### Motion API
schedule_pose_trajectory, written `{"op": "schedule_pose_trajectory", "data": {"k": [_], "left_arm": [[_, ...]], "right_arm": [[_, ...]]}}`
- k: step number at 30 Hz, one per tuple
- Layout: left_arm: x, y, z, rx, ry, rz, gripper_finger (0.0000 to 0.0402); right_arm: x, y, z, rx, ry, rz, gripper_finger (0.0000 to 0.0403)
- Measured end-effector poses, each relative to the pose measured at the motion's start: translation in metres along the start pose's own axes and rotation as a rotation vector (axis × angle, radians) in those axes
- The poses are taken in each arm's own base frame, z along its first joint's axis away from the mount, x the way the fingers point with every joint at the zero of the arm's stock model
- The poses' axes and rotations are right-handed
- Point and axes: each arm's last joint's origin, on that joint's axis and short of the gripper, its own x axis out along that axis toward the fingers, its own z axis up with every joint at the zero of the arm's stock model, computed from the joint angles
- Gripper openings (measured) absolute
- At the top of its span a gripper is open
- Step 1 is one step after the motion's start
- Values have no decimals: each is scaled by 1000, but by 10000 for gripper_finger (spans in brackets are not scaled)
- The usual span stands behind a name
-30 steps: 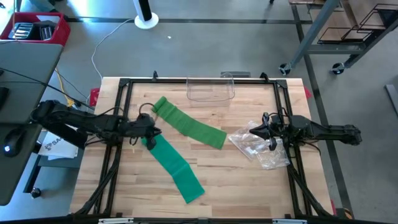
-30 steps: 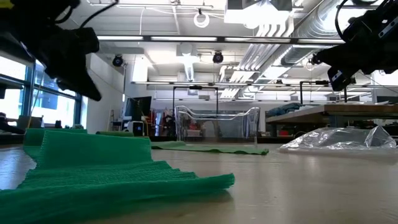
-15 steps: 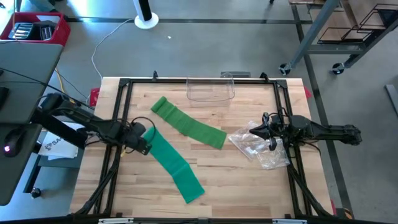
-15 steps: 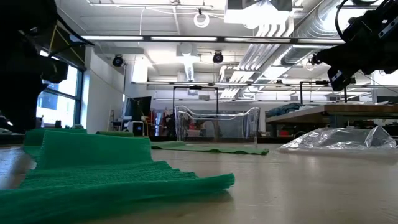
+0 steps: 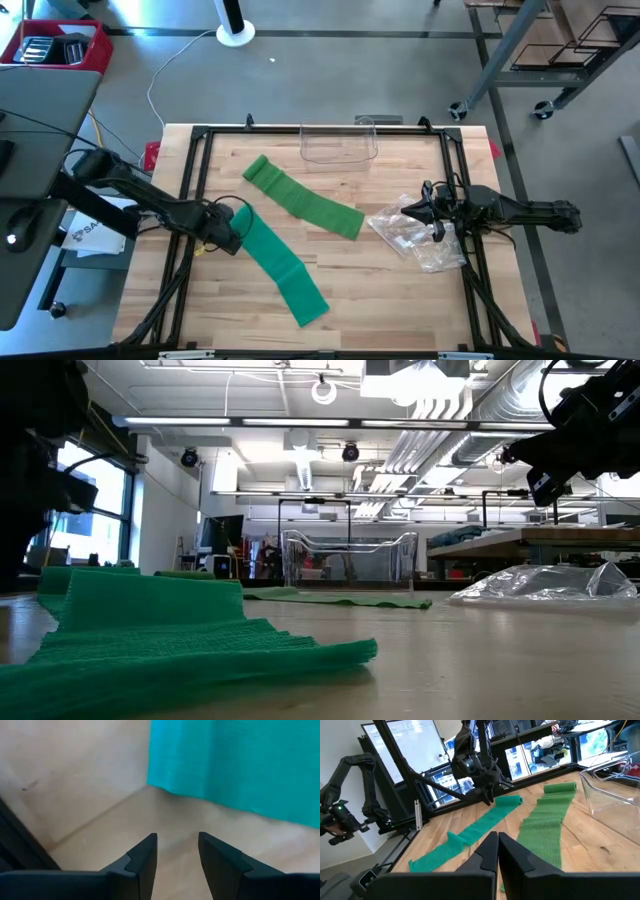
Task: Roll bandage
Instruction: Roll the blue bandage
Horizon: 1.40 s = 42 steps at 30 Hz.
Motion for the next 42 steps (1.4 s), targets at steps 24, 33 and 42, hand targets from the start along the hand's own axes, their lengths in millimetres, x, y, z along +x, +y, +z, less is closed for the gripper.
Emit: {"op": "schedule_pose_trajectory", "data": {"k": [24, 33, 42], "left_arm": [[0, -20, 28, 232, -311, 194, 104], [-4, -4, 34, 139, -274, 222, 104], [8, 1, 45, 123, -265, 197, 158]], "right_arm": [[0, 0, 0, 0, 1, 0, 4], [0, 0, 0, 0, 0, 0, 4], [0, 0, 0, 0, 1, 0, 4]]}}
